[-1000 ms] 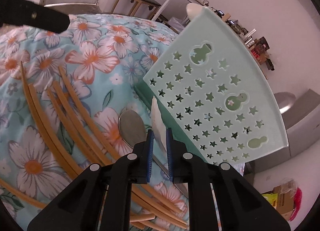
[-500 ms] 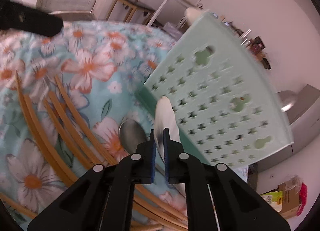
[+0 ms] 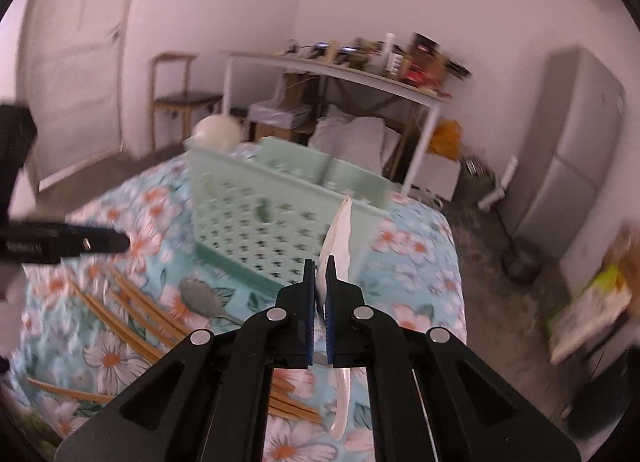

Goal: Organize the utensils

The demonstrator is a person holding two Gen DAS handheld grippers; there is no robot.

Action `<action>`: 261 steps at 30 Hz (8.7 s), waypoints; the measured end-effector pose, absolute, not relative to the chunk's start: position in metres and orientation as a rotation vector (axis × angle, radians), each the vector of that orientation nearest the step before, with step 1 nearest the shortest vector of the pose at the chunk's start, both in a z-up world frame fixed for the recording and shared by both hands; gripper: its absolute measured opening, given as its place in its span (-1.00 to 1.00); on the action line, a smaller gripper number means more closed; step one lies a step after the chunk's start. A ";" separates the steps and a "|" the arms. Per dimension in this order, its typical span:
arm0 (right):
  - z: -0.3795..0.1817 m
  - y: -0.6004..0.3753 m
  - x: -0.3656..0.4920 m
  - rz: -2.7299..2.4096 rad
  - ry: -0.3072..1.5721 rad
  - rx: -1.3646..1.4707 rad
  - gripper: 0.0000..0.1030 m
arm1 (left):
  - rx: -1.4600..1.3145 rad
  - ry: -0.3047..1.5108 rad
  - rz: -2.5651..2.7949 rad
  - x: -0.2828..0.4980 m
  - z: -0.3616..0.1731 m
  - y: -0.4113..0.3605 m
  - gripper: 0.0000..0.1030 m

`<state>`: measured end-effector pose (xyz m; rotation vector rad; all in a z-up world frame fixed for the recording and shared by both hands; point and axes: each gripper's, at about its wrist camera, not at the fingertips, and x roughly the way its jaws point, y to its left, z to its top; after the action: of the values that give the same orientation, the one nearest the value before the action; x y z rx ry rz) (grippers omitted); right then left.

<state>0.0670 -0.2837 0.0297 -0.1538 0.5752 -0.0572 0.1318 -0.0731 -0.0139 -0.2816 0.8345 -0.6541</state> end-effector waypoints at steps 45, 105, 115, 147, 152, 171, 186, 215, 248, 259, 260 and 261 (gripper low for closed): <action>0.029 -0.345 0.043 -0.106 0.508 0.049 -0.92 | -0.330 0.907 -0.641 0.148 -0.012 -0.141 -0.98; 0.110 -0.332 0.014 -0.050 0.335 -0.002 -0.92 | -0.137 0.441 -0.480 0.157 0.105 -0.097 -0.27; 0.178 -0.343 0.047 0.088 0.159 0.073 -0.92 | -0.198 0.519 -0.476 0.121 0.069 -0.046 0.12; 0.093 -0.373 0.070 0.115 0.346 0.328 0.06 | -0.147 0.676 -0.512 0.066 0.006 -0.025 0.26; 0.037 -0.361 0.037 0.168 0.554 0.451 0.06 | -0.124 0.693 -0.568 0.065 0.001 -0.038 0.26; -0.058 -0.358 0.014 0.080 0.821 0.612 0.06 | 0.358 0.860 -0.858 0.048 -0.034 -0.191 -0.28; -0.072 -0.369 0.013 0.090 0.822 0.659 0.06 | 0.385 0.973 -0.839 0.063 -0.062 -0.216 -0.79; -0.028 -0.316 0.057 0.245 0.809 0.435 -0.34 | -0.229 0.606 -0.544 0.085 0.052 -0.033 -0.89; -0.053 -0.109 0.162 0.633 0.991 -0.386 -0.82 | -0.350 0.589 -0.366 0.085 0.032 0.054 -0.89; 0.011 -0.156 0.149 0.513 0.794 -0.273 -0.91 | -0.349 0.578 -0.369 0.083 0.031 0.052 -0.89; 0.019 -0.163 0.144 0.498 0.774 -0.258 -0.91 | -0.346 0.577 -0.372 0.082 0.032 0.050 -0.89; 0.029 -0.172 0.139 0.479 0.748 -0.238 -0.91 | -0.344 0.577 -0.374 0.082 0.033 0.049 -0.89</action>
<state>0.1393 -0.1721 0.0287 -0.2378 0.7480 0.4788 0.0822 0.0488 0.0331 -0.3441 0.5770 -0.3744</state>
